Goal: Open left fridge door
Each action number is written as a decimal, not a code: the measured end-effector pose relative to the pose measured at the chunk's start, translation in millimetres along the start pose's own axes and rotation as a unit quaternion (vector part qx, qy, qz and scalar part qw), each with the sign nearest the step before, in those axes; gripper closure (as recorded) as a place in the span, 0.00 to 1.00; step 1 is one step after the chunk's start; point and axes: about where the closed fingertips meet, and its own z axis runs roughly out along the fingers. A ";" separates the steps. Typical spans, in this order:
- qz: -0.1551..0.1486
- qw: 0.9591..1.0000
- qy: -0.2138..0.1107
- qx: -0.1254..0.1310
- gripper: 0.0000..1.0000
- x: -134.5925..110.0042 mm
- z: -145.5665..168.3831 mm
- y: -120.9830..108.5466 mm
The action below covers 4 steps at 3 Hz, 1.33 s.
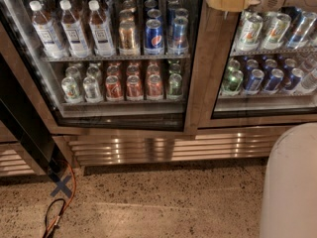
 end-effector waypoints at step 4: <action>0.000 1.000 0.000 0.000 0.52 0.0 0.2 0.0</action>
Offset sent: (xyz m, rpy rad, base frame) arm 0.0000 0.0000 0.0000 0.0000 0.0000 0.0000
